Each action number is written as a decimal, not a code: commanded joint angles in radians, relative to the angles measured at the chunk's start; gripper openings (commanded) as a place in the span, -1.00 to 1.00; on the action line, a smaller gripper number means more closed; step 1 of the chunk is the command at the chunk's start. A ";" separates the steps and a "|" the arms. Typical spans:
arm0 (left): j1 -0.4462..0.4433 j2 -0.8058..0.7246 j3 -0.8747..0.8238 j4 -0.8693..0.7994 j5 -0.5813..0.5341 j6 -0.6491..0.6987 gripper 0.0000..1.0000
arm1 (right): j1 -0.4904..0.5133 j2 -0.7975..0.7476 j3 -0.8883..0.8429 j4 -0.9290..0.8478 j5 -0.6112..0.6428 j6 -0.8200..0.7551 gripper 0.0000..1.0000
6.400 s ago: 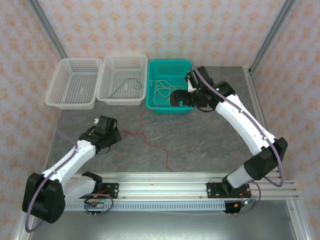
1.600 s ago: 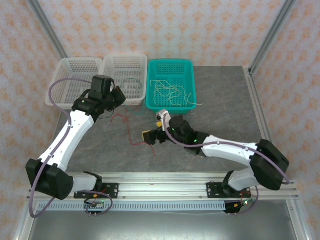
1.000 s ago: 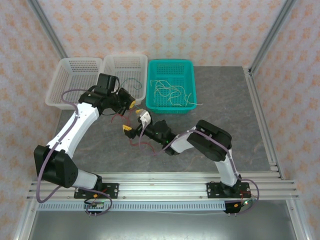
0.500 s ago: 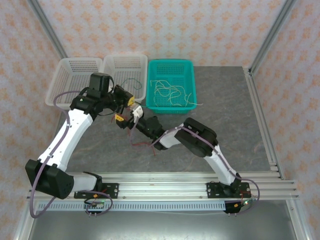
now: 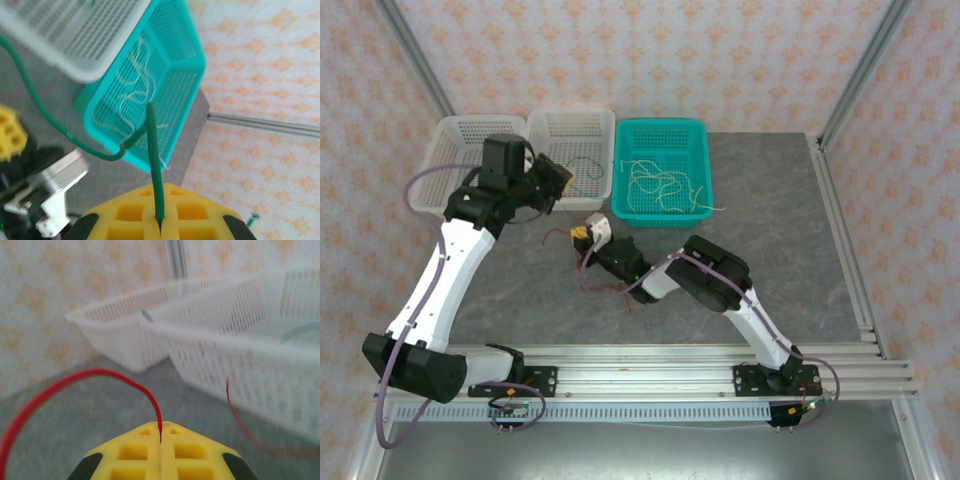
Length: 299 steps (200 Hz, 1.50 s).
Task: Untangle the cables
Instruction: Untie the cables at the center of the table, then place the cable into the container.
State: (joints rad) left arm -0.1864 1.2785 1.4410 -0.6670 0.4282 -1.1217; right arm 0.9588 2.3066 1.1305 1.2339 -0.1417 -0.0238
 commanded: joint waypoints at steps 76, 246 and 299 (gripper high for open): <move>0.059 0.398 0.400 0.017 -0.429 0.623 -1.00 | 0.015 -0.431 -0.385 -0.142 -0.051 -0.041 -1.00; 0.057 0.316 0.363 0.158 -0.323 0.739 0.47 | 0.012 -0.751 -0.294 -0.676 -0.041 0.147 -1.00; 0.024 -0.100 -0.170 0.033 -0.352 0.697 0.32 | -0.001 -0.820 -0.341 -0.703 -0.052 0.215 -1.00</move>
State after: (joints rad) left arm -0.1425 1.2064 1.4612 -0.5041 0.0917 -0.3901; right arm 0.9630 1.5452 0.8078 0.5537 -0.1871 0.1356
